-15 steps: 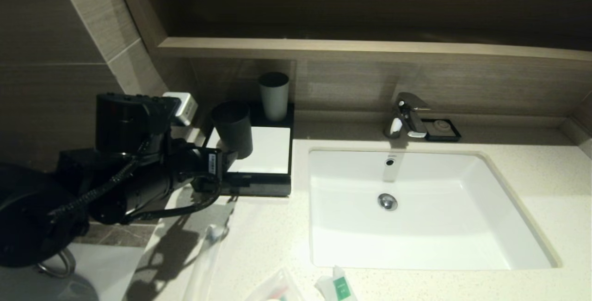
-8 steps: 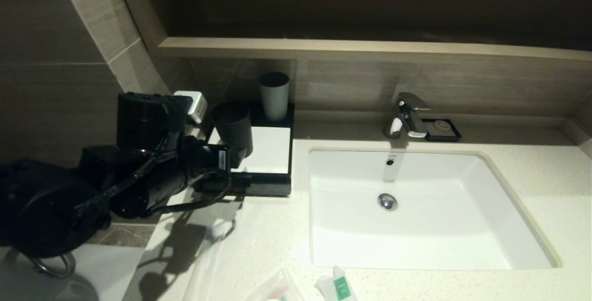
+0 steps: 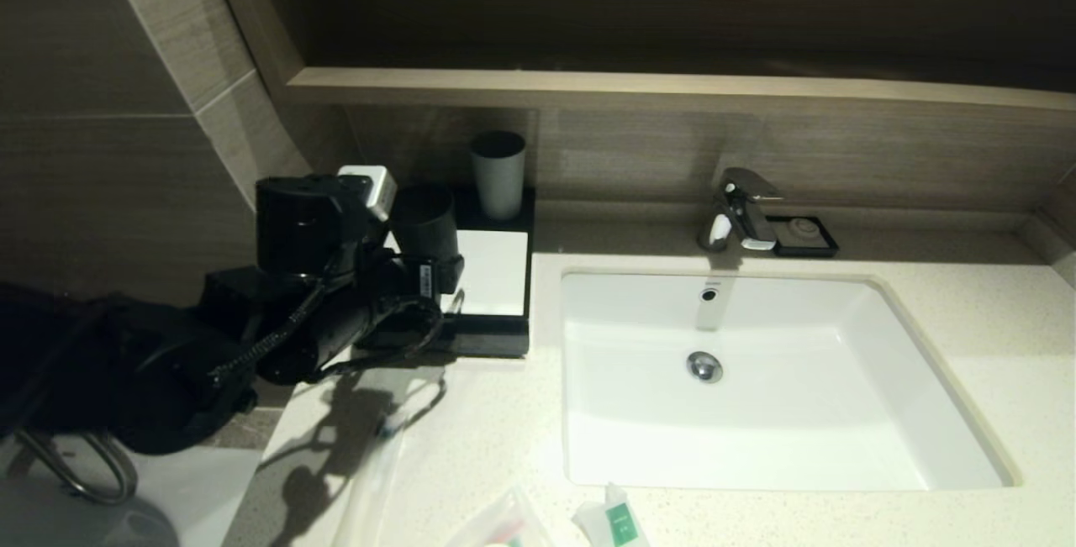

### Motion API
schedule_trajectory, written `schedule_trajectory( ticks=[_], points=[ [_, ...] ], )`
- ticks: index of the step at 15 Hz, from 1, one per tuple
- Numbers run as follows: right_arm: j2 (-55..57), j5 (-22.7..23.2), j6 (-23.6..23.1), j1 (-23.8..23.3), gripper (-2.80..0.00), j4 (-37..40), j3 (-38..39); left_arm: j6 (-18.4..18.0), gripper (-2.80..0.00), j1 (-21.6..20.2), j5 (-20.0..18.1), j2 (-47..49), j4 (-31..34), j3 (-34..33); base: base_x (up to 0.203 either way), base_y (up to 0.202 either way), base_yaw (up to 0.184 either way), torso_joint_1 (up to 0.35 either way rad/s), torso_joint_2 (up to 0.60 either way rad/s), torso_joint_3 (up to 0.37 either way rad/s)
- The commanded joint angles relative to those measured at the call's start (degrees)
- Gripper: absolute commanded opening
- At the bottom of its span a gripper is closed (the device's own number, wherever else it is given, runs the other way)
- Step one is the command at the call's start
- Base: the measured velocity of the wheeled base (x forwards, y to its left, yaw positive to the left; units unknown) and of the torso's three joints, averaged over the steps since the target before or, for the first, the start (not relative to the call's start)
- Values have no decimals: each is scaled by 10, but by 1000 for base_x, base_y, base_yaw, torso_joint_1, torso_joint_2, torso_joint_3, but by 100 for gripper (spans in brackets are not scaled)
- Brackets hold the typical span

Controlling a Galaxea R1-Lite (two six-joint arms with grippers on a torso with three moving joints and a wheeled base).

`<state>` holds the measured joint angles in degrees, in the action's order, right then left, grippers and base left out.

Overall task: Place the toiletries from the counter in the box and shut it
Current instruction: Pick up the cup

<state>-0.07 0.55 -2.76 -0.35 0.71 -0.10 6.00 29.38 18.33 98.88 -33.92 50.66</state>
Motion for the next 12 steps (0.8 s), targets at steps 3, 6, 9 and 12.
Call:
schedule_trajectory(
  ticks=[3,6,9,12],
  points=[
    [1,0,-1,0,-280,0,0,0,0,0,8,39,-28,12,0,0,0,0,0,0],
    [0,0,-1,0,-280,0,0,0,0,0,9,54,-39,20,0,0,0,0,0,0],
    [1,0,-1,0,-280,0,0,-1,0,0,27,71,-54,28,0,0,0,0,0,0],
    [1,0,-1,0,-280,0,0,-1,0,0,32,79,-57,32,0,0,0,0,0,0]
  ],
)
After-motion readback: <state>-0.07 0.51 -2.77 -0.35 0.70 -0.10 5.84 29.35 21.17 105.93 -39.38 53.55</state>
